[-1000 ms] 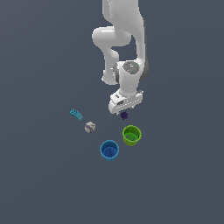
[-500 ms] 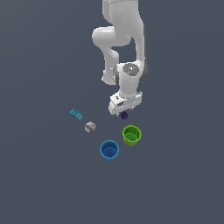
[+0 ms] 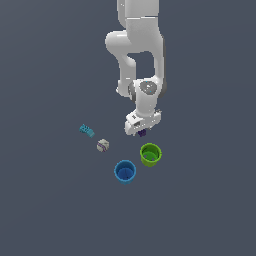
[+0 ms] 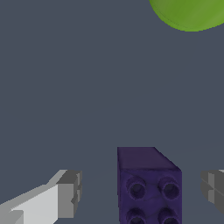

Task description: Pick up a designated object from a clutter of objects.

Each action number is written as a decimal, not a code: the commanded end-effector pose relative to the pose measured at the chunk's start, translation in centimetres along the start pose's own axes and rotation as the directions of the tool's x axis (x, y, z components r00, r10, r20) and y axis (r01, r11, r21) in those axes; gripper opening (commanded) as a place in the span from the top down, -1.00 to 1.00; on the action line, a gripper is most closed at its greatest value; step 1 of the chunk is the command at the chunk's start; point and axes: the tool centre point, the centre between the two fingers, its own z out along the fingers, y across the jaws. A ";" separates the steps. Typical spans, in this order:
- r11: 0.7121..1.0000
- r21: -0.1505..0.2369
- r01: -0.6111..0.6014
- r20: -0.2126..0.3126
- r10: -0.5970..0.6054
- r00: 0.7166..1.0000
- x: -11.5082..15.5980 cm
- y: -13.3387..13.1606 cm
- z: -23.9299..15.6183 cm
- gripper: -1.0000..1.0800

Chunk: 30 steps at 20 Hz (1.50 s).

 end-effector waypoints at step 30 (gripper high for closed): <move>1.000 0.000 0.000 -0.001 0.000 1.000 1.3 0.5 -2.2 1.00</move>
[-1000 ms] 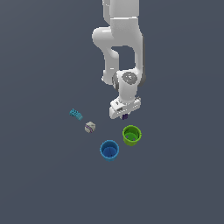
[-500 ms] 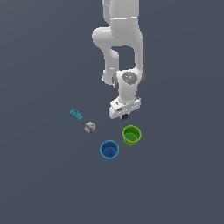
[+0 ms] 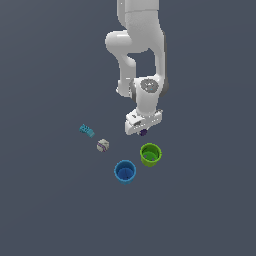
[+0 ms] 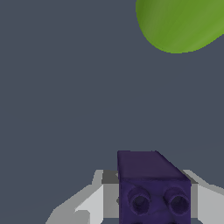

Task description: Pick up a designated object from a clutter of objects.

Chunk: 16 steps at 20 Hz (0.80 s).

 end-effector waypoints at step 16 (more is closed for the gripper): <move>1.000 0.002 0.001 -0.001 -0.001 1.000 5.4 2.1 -12.3 1.00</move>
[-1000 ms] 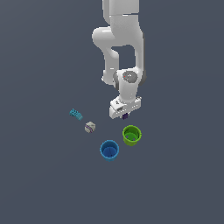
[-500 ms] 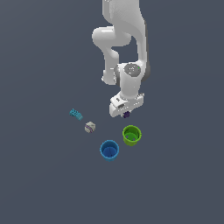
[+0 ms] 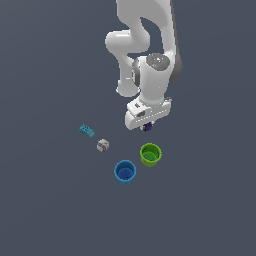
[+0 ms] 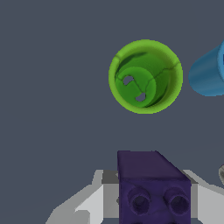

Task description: Pick up a designated object from a clutter of objects.

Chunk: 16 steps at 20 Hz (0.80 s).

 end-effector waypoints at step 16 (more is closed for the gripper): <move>1.000 0.000 0.000 0.000 0.000 1.000 6.8 2.8 -15.1 1.00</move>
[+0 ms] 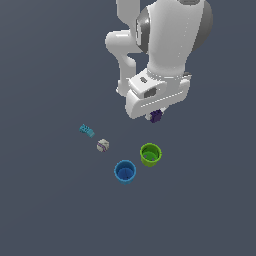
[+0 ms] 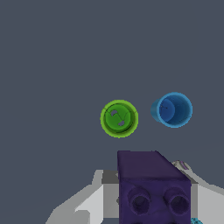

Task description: Pick up a designated object from a clutter of objects.

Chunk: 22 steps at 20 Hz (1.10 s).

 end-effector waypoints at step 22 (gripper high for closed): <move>1.000 -0.001 -0.001 0.001 0.001 1.000 6.8 2.7 -13.4 1.00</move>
